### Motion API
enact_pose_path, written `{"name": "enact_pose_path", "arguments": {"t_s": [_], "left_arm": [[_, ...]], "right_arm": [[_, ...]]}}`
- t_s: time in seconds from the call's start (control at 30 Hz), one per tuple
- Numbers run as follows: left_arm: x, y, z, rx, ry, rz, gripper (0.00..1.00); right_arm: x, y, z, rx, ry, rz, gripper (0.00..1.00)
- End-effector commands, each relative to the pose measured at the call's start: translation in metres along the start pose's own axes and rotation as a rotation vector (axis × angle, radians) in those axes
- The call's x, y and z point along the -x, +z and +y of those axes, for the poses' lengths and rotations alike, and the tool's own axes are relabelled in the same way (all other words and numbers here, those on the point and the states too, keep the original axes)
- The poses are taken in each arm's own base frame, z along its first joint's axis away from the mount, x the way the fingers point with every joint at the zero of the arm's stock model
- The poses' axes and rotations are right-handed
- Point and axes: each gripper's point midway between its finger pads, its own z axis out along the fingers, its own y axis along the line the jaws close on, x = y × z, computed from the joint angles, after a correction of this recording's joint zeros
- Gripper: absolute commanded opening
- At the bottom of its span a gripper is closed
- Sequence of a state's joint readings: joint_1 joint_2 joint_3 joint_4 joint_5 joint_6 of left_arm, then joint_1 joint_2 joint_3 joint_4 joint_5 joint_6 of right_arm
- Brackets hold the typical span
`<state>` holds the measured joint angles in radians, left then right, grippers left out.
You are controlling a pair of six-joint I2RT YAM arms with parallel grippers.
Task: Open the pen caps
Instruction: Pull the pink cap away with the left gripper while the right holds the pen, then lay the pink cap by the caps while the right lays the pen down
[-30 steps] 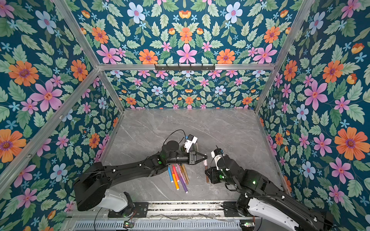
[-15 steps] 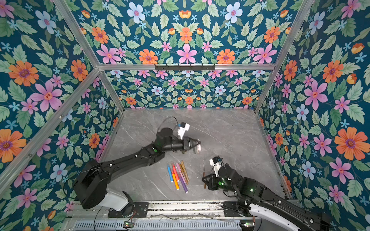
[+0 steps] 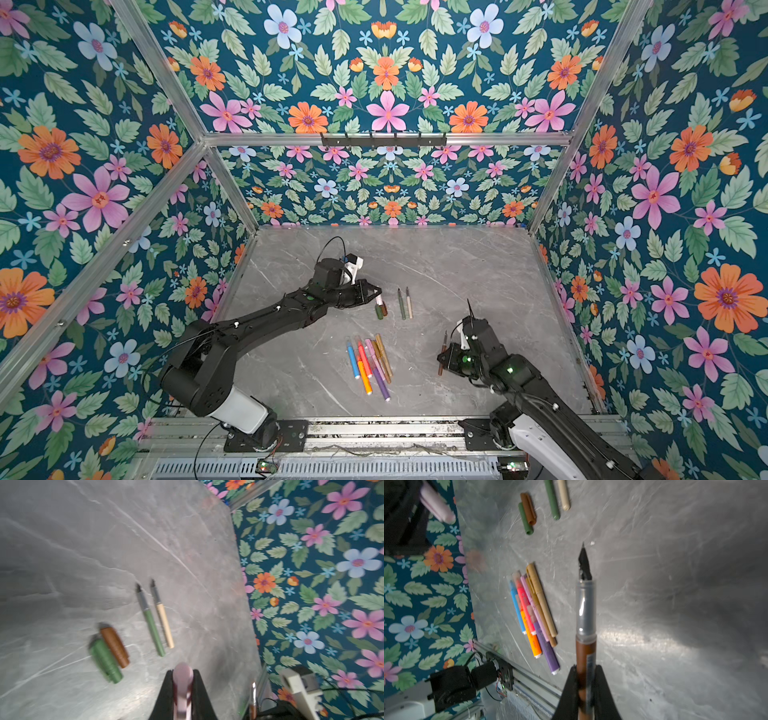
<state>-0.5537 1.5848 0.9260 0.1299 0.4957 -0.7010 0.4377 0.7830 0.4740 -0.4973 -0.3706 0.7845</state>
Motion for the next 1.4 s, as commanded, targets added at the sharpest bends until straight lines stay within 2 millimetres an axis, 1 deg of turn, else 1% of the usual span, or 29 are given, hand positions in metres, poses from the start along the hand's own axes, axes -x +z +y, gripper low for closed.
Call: {"name": "enact_pose_path", "arguments": {"t_s": [0.0,0.03,0.1,0.23,0.33,0.37,0.4,0.5,0.6,0.7,0.9,0.97,1.1,1.2,1.37], "left_arm": [[-0.011,0.002,0.032,0.088,0.024,0.063,0.0],[-0.012,0.005,0.038,0.1,0.024,0.081,0.0],[-0.015,0.009,0.049,0.125,0.015,0.111,0.0],[-0.019,0.013,0.064,0.145,-0.001,0.133,0.0],[-0.026,0.017,0.071,0.149,-0.013,0.151,0.0],[-0.028,0.019,0.073,0.149,-0.019,0.156,0.0],[-0.03,0.02,0.076,0.15,-0.024,0.159,0.0],[-0.036,0.026,0.084,0.141,-0.046,0.173,0.0],[-0.039,0.031,0.089,0.134,-0.062,0.185,0.0],[-0.039,0.034,0.091,0.133,-0.067,0.186,0.0],[-0.04,0.036,0.095,0.113,-0.086,0.189,0.0],[-0.039,0.038,0.096,0.109,-0.093,0.189,0.0],[-0.035,0.04,0.1,0.111,-0.101,0.181,0.0],[-0.032,0.04,0.103,0.109,-0.113,0.169,0.02],[-0.032,0.043,0.106,0.099,-0.13,0.17,0.04]], "right_arm": [[0.034,0.001,0.026,0.158,-0.085,0.026,0.0],[0.049,0.004,0.027,0.158,-0.08,0.023,0.0],[0.073,0.012,0.031,0.142,-0.1,0.034,0.0],[0.115,0.044,0.037,0.094,-0.146,0.096,0.0],[0.139,0.069,0.033,0.053,-0.152,0.129,0.0],[0.146,0.073,0.035,0.05,-0.156,0.13,0.0],[0.149,0.087,0.027,0.035,-0.141,0.157,0.0],[0.16,0.105,0.023,0.023,-0.124,0.175,0.0],[0.165,0.12,0.02,0.024,-0.108,0.203,0.0],[0.167,0.13,0.018,0.032,-0.091,0.226,0.0],[0.159,0.14,0.014,0.022,-0.091,0.253,0.0],[0.157,0.143,0.011,0.019,-0.085,0.26,0.0],[0.152,0.15,0.01,0.018,-0.089,0.281,0.01],[0.148,0.155,0.009,0.011,-0.095,0.292,0.04],[0.147,0.16,0.008,0.01,-0.091,0.296,0.15]]}}
